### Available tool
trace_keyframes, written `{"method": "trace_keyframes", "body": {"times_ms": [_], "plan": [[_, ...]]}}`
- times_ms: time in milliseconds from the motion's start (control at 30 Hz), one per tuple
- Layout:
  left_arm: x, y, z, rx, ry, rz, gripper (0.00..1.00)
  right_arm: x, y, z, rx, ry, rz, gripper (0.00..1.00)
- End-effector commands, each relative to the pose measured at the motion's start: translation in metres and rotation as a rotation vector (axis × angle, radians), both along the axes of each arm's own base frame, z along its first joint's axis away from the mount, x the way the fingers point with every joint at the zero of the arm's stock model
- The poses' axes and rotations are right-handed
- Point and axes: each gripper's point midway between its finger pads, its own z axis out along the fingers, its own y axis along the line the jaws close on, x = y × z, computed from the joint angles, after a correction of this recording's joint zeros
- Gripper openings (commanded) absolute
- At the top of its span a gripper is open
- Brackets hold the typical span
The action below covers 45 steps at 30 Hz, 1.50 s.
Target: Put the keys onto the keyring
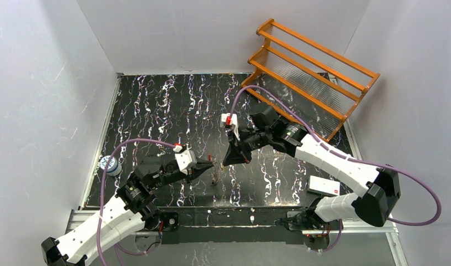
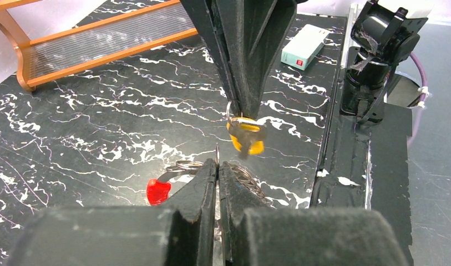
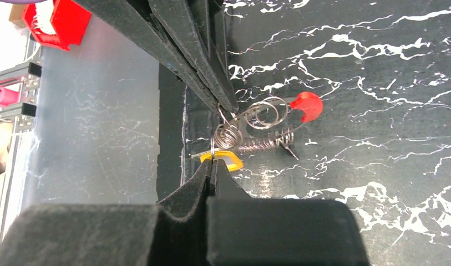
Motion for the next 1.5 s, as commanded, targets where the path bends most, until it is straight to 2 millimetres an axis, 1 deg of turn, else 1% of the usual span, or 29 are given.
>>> {"method": "trace_keyframes", "body": {"times_ms": [0,267,467,700,933,1467], "plan": [[-0.001,-0.002,0.009,-0.022,-0.035,-0.013,0.00,-0.010,0.008,0.020,0.049,0.005,0.083,0.01],[-0.003,-0.002,0.010,-0.025,-0.033,-0.022,0.00,-0.008,0.017,0.017,0.032,0.043,0.088,0.01],[-0.003,-0.002,0.012,-0.029,-0.033,-0.024,0.00,-0.004,0.020,0.014,0.019,0.049,0.070,0.01],[-0.003,-0.003,0.013,-0.030,-0.033,-0.028,0.00,0.004,0.019,0.000,-0.026,0.049,0.015,0.01],[-0.004,-0.004,0.012,-0.031,-0.034,-0.034,0.00,0.004,0.018,-0.016,-0.061,0.073,0.001,0.01],[-0.005,-0.003,0.013,-0.037,-0.038,-0.036,0.00,0.003,0.016,-0.029,-0.087,0.108,-0.009,0.01]]}}
